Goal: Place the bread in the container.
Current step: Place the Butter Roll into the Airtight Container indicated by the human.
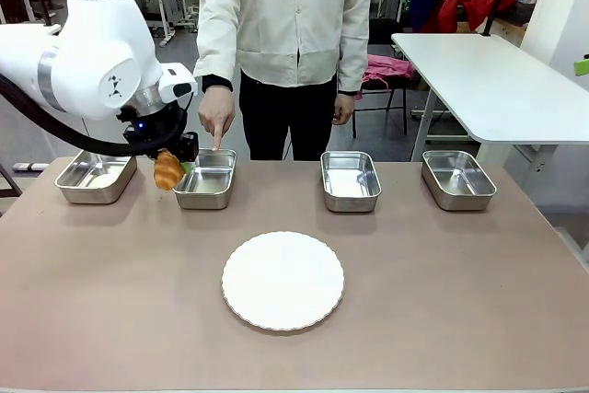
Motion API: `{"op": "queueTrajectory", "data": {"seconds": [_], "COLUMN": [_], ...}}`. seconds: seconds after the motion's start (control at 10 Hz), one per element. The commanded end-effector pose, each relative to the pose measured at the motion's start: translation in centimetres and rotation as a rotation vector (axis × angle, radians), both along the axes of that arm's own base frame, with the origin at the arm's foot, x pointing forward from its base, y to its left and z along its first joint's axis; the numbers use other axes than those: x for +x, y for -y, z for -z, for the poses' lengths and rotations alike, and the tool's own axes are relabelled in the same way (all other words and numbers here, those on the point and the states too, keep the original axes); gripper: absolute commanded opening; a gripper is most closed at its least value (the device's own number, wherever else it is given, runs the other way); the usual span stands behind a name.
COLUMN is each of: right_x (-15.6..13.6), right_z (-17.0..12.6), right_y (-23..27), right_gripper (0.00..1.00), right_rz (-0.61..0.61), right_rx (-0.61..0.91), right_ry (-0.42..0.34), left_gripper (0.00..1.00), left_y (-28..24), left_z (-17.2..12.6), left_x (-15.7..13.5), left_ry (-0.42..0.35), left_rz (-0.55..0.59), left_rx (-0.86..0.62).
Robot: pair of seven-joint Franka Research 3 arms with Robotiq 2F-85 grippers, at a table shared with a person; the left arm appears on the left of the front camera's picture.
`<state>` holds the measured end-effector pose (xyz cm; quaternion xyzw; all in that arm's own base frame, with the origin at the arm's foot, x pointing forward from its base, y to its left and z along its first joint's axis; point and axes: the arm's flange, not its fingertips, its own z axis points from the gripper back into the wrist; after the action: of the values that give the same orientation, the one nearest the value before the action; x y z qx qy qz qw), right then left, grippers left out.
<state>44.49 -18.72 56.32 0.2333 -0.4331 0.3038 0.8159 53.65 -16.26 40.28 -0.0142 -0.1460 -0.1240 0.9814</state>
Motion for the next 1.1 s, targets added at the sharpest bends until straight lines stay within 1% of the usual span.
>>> {"op": "queueTrajectory", "data": {"seconds": [0.0, 0.1, 0.3, 0.5, 0.7, 0.8, 0.9, 1.0], "right_x": [0.0, 0.0, 0.0, 0.0, 0.0, 0.0, 0.0, 0.0], "right_z": [-0.2, -0.2, -0.2, -0.2, -0.2, -0.2, -0.2, -0.2], "right_y": [0.0, 0.0, 0.0, 0.0, 0.0, 0.0, 0.0, 0.0], "right_gripper": [1.0, 1.0, 1.0, 1.0, 1.0, 1.0, 1.0, 1.0], "right_rz": [-0.006, -0.006, -0.006, -0.006, -0.006, -0.006, -0.006, -0.006], "right_rx": [0.006, 0.006, 0.006, 0.006, 0.006, 0.006, 0.006, 0.006], "right_ry": [0.007, 0.007, 0.007, 0.007, 0.007, 0.007, 0.007, 0.007], "left_gripper": [0.56, 0.56, 0.56, 0.56, 0.56, 0.58, 1.0, 1.0], "left_y": [0.0, 0.2, 0.8, 0.9, 1.3, 1.5, 1.6, 1.4], "left_z": [0.7, 1.6, 1.5, 2.3, 2.5, 2.5, 2.5, 2.5], "left_x": [2.8, 3.8, 5.3, 6.7, 7.4, 7.4, 7.4, 7.3], "left_ry": [-0.007, -0.014, -0.011, -0.032, -0.042, -0.04, -0.045, -0.049], "left_rz": [0.028, 0.044, 0.06, 0.053, 0.06, 0.038, 0.052, 0.043], "left_rx": [-0.037, -0.055, -0.053, -0.064, -0.081, -0.1, -0.088, -0.095]}}
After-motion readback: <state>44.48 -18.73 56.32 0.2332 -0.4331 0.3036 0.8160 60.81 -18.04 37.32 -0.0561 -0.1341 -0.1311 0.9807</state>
